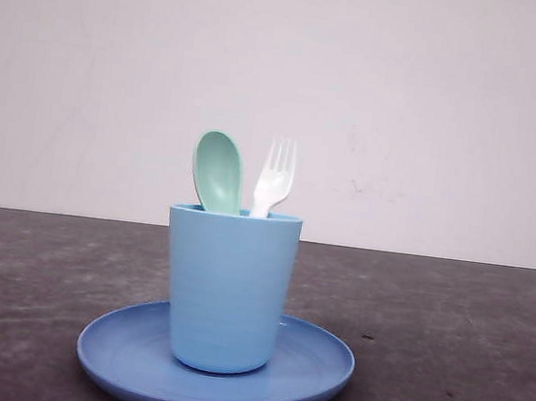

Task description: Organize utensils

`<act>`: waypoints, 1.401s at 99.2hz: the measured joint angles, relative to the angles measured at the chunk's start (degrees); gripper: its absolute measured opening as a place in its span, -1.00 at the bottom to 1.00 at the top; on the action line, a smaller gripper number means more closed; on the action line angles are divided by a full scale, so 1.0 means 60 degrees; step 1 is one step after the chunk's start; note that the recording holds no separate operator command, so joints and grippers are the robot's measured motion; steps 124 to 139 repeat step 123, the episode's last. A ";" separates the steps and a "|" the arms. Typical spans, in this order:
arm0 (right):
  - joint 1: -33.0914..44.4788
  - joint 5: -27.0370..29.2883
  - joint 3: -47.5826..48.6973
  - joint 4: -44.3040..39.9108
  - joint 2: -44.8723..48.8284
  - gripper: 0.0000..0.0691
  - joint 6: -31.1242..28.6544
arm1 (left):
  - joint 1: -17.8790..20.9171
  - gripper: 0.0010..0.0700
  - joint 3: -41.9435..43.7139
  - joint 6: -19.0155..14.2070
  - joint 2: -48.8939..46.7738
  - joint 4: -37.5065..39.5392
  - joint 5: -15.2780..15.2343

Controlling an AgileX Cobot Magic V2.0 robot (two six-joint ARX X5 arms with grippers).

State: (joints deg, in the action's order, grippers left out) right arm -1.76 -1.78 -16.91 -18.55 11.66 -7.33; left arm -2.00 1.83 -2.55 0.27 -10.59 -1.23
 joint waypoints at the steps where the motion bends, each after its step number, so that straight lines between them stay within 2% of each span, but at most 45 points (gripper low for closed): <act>1: 0.0011 0.0000 0.0109 0.0087 -0.0109 -0.99 0.0000 | 0.0000 -0.99 0.0000 0.0000 0.0000 0.0000 0.0000; 17: 0.0025 -0.0004 0.1555 0.1078 -0.1348 -0.99 0.0000 | 0.0000 -0.99 0.0000 0.0000 0.0000 0.0000 0.0000; 41: 0.0025 -0.0026 0.2648 0.1949 -0.1902 -0.99 0.0000 | 0.0000 -0.99 0.0000 0.0000 0.0000 0.0004 0.0000; 50: 0.0025 -0.0026 0.2677 0.1814 -0.1891 -0.99 0.0004 | 0.0000 -0.99 0.0000 0.0000 0.0000 0.0004 0.0000; 51: 0.0025 0.0015 0.2670 0.1490 -0.1902 -0.99 0.0259 | 0.0000 -0.99 0.0000 0.0000 0.0004 0.0004 0.0000; 139: 0.0025 0.0015 0.2670 0.1490 -0.1902 -0.99 0.0259 | 0.0000 -0.99 0.0000 0.0000 0.0004 0.0004 0.0004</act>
